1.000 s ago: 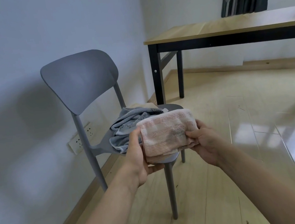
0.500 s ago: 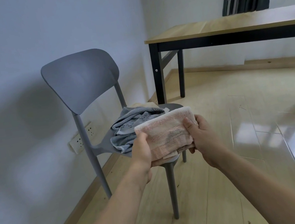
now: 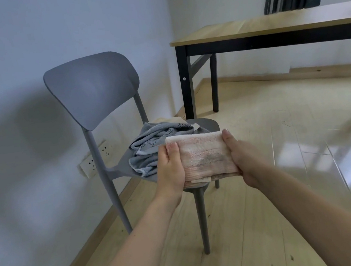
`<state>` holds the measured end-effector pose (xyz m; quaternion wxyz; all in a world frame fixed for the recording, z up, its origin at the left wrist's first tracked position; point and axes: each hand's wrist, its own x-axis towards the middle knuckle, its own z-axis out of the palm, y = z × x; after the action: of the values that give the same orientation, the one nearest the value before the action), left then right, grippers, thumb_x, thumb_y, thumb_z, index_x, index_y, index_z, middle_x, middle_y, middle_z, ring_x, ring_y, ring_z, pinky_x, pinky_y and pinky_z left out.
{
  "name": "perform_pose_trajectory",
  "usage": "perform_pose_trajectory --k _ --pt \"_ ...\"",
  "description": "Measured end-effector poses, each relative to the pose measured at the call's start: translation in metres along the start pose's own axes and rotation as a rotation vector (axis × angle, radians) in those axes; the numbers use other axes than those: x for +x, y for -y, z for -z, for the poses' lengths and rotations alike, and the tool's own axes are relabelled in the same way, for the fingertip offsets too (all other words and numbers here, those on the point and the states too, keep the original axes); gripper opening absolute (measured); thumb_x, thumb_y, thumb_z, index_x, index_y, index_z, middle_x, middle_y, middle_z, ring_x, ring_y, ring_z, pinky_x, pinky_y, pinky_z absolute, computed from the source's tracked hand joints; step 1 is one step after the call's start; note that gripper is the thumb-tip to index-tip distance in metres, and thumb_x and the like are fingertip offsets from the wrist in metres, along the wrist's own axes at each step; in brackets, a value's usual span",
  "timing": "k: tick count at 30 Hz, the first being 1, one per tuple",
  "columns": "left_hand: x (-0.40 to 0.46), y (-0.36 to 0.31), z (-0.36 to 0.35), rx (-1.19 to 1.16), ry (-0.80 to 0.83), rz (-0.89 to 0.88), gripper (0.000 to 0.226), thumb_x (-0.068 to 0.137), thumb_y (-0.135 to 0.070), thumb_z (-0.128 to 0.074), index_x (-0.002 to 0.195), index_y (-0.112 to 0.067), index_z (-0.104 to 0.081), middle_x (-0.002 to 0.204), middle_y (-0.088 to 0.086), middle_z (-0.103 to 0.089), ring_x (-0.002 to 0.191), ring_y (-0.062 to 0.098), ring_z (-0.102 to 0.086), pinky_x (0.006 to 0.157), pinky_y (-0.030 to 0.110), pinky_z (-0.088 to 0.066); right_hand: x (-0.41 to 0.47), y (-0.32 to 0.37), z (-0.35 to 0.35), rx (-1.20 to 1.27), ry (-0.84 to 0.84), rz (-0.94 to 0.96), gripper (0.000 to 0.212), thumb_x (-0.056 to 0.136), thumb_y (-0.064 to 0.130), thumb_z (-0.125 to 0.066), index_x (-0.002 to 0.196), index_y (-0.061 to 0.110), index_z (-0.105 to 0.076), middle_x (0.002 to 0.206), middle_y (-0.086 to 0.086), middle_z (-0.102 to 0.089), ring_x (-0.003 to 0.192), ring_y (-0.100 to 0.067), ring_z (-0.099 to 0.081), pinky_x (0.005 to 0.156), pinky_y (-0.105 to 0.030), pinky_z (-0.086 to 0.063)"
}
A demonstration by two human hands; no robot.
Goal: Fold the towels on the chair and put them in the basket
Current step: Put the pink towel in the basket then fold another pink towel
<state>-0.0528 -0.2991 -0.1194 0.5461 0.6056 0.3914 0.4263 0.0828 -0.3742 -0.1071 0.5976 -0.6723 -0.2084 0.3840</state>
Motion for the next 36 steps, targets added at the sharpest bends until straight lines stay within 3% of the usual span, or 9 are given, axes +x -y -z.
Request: perform_pose_trajectory --k 2,5,8,15,23,26,28,31,36 --pt "-0.003 -0.004 -0.001 -0.02 -0.019 0.036 0.02 0.096 -0.056 -0.034 0.098 -0.042 -0.048 0.112 -0.003 -0.055 0.106 0.019 -0.054 0.093 0.047 -0.05 -0.005 0.006 0.0 0.029 -0.024 0.085 0.043 0.095 0.051 -0.046 0.105 0.011 -0.06 0.101 -0.011 -0.065 0.082 -0.024 -0.065 0.066 -0.035 -0.058" --pt "-0.005 -0.014 0.001 -0.039 -0.055 0.079 0.019 0.098 -0.052 -0.033 0.095 -0.044 -0.05 0.109 -0.003 -0.056 0.104 0.021 -0.055 0.093 0.05 -0.05 -0.015 0.012 -0.002 0.097 -0.058 0.234 0.031 0.096 0.043 -0.048 0.1 0.015 -0.06 0.095 -0.009 -0.061 0.08 -0.022 -0.061 0.069 -0.039 -0.056" --pt "-0.009 -0.017 0.007 0.0 -0.044 0.071 0.019 0.099 -0.049 -0.033 0.099 -0.042 -0.051 0.107 -0.002 -0.057 0.103 0.022 -0.056 0.093 0.052 -0.05 -0.023 0.003 -0.005 0.091 -0.116 0.331 0.03 0.096 0.042 -0.05 0.092 0.014 -0.061 0.087 -0.007 -0.059 0.075 -0.02 -0.057 0.066 -0.037 -0.052" --pt "0.029 -0.016 -0.01 0.066 -0.028 -0.003 0.025 0.103 -0.039 -0.03 0.115 -0.028 -0.049 0.108 -0.005 -0.055 0.093 0.007 -0.051 0.079 0.029 -0.042 0.022 0.014 -0.003 0.055 -0.188 0.356 0.038 0.095 0.044 -0.05 0.092 0.007 -0.059 0.082 -0.007 -0.054 0.074 -0.022 -0.052 0.064 -0.037 -0.047" --pt "0.186 -0.026 -0.072 0.302 -0.052 -0.025 0.024 0.105 -0.033 -0.027 0.104 -0.017 -0.045 0.085 -0.007 -0.049 0.074 0.005 -0.046 0.06 0.022 -0.036 0.171 0.07 -0.002 0.044 -0.215 0.353 0.036 0.095 0.047 -0.047 0.086 0.014 -0.057 0.08 -0.002 -0.051 0.07 -0.016 -0.049 0.061 -0.034 -0.045" --pt "0.214 -0.042 -0.093 0.355 -0.054 0.048 0.025 0.105 -0.032 -0.027 0.107 -0.016 -0.046 0.089 -0.004 -0.052 0.079 0.011 -0.049 0.066 0.028 -0.035 0.197 0.098 0.005 0.02 -0.259 0.319 0.038 0.095 0.049 -0.048 0.073 0.018 -0.051 0.07 0.001 -0.047 0.062 -0.014 -0.045 0.057 -0.034 -0.041" --pt "0.225 -0.07 -0.1 0.352 -0.049 0.105 0.024 0.105 -0.032 -0.026 0.106 -0.017 -0.046 0.089 -0.005 -0.052 0.077 0.009 -0.049 0.068 0.029 -0.035 0.201 0.127 0.009 0.001 -0.278 0.273 0.04 0.094 0.047 -0.05 0.068 0.017 -0.045 0.064 0.003 -0.042 0.059 -0.014 -0.04 0.056 -0.034 -0.037" --pt "0.242 -0.137 -0.11 0.353 -0.039 0.146 0.022 0.104 -0.032 -0.027 0.103 -0.02 -0.046 0.087 -0.005 -0.051 0.077 0.007 -0.05 0.064 0.028 -0.037 0.195 0.196 0.015 0.009 -0.283 0.191 0.038 0.093 0.047 -0.053 0.07 0.016 -0.051 0.066 0.003 -0.046 0.061 -0.015 -0.044 0.058 -0.035 -0.04" --pt "0.254 -0.292 -0.125 0.368 -0.017 0.19 0.028 0.103 -0.036 -0.027 0.105 -0.019 -0.048 0.093 0.0 -0.056 0.088 0.02 -0.056 0.078 0.04 -0.047 0.153 0.355 0.038 0.063 -0.275 0.076 0.029 0.093 0.045 -0.053 0.089 0.019 -0.065 0.081 0.005 -0.063 0.076 -0.015 -0.06 0.07 -0.035 -0.051"
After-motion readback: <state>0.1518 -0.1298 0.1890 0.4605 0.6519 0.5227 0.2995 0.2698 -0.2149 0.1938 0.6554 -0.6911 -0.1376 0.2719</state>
